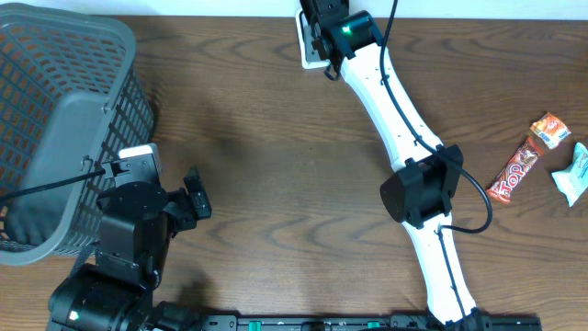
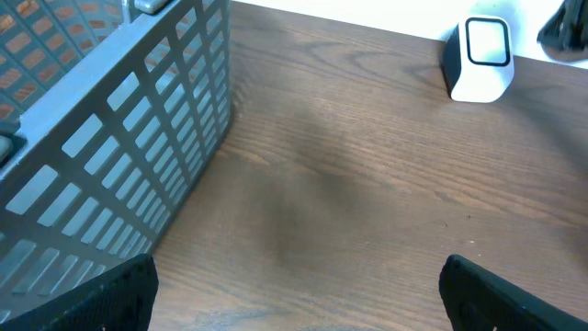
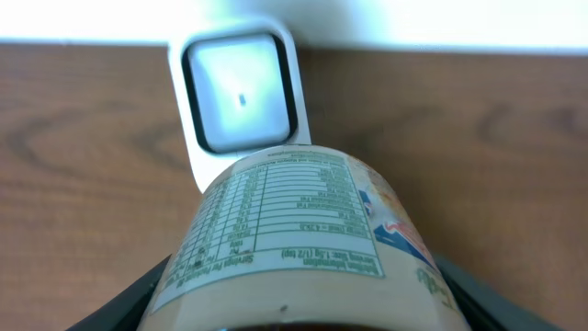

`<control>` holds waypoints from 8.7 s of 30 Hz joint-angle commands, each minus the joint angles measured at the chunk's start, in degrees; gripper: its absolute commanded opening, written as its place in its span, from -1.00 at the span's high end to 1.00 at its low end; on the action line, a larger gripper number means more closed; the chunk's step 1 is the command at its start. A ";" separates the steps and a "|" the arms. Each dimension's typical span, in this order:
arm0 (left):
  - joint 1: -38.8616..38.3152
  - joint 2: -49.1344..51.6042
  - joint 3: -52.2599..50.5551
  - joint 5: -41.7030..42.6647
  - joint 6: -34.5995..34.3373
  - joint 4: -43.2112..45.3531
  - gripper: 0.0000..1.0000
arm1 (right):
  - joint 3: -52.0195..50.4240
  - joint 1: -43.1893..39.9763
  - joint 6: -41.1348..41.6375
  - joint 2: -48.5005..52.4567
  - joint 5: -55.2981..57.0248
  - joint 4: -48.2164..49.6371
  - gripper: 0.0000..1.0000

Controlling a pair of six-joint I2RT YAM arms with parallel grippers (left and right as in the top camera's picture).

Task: Scan the item barcode

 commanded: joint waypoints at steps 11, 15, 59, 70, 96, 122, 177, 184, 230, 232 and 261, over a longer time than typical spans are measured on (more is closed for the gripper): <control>0.28 -0.04 0.87 -0.52 -0.24 0.02 -0.96 | -14.84 0.55 -18.36 0.39 3.06 32.70 0.50; 0.28 -0.04 0.87 -0.52 -0.24 0.02 -0.96 | -16.04 0.76 -19.19 0.39 3.04 38.23 0.49; 0.28 -0.04 0.87 -0.52 -0.24 0.02 -0.96 | -17.90 -2.36 -26.95 7.39 -0.15 57.72 -0.08; 0.28 -0.04 0.87 -0.52 -0.24 0.04 -0.96 | -17.88 -4.17 -19.34 -6.01 0.68 30.16 -0.04; 0.28 -0.04 0.87 -0.55 -0.24 0.02 -0.96 | -17.90 -40.15 3.43 -4.09 -9.22 -20.94 -0.06; 0.28 -0.04 0.87 -0.52 -0.24 0.04 -0.96 | -18.27 -48.09 4.09 -0.39 -11.41 -15.17 -0.40; 0.28 -0.04 0.87 -0.52 -0.24 0.02 -0.96 | -24.33 -34.14 -22.80 -95.23 -19.26 -27.21 -0.98; 0.28 -0.04 0.87 -0.52 -0.24 0.02 -0.96 | -50.86 -34.12 -28.98 -108.98 -24.06 -0.76 -0.99; 0.28 -0.04 0.87 -0.52 -0.24 0.02 -0.96 | -148.98 -33.64 -18.69 -141.85 -30.49 84.32 -0.98; 0.28 -0.04 0.87 -0.55 -0.24 0.02 -0.96 | -148.98 -33.64 -18.67 -141.85 -30.34 83.89 -0.99; 0.28 -0.04 0.87 -0.52 -0.24 0.02 -0.96 | -148.98 -33.64 -18.64 -141.83 -32.11 57.70 -0.98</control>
